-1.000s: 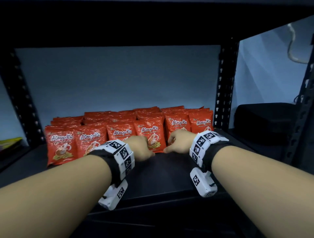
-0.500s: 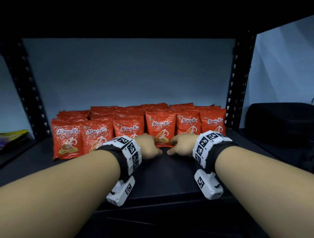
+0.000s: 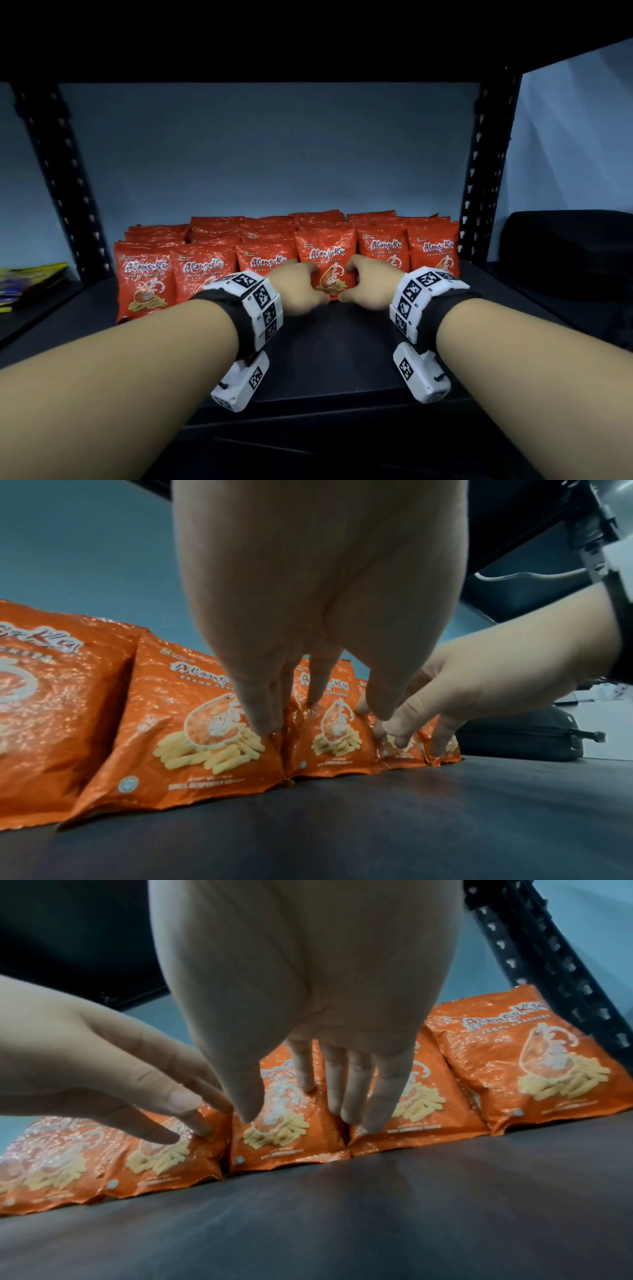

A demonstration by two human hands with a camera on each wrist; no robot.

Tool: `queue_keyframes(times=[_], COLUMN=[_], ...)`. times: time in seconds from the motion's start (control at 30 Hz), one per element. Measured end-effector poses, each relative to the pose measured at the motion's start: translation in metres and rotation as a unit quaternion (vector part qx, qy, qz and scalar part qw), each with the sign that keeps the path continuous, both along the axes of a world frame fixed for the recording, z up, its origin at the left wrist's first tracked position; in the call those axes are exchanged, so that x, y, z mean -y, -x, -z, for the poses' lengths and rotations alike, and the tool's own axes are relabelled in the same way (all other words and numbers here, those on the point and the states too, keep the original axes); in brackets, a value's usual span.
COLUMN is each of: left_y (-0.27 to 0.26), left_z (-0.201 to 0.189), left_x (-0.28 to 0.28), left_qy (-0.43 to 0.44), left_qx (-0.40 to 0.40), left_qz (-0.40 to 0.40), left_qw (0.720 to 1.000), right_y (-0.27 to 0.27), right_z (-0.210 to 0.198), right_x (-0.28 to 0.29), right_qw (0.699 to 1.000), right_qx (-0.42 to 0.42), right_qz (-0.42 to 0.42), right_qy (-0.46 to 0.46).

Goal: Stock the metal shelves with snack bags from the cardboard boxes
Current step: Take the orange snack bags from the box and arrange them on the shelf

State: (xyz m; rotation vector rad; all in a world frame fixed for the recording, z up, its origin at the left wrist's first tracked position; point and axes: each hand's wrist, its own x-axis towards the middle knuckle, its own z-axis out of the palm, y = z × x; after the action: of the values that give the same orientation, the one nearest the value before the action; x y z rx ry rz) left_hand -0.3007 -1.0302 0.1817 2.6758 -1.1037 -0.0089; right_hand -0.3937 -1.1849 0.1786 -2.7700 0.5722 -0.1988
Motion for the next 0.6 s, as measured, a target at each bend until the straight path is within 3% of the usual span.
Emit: queue_keyframes(times=[0.2, 0.6], left_y=[-0.001, 0.002], left_z=[0.002, -0.005], left_x=[0.007, -0.014], left_qy=[0.021, 0.000], left_qx=[-0.011, 0.029], left_qz=[-0.001, 0.038], left_qw=[1.000, 0.999], right_y=[-0.008, -0.004], right_z=[0.001, -0.001], right_x=[-0.002, -0.010], right_qw=[0.998, 0.999], right_qx=[0.060, -0.017], right_qz=[0.026, 0.021], right_qy=[-0.024, 0.020])
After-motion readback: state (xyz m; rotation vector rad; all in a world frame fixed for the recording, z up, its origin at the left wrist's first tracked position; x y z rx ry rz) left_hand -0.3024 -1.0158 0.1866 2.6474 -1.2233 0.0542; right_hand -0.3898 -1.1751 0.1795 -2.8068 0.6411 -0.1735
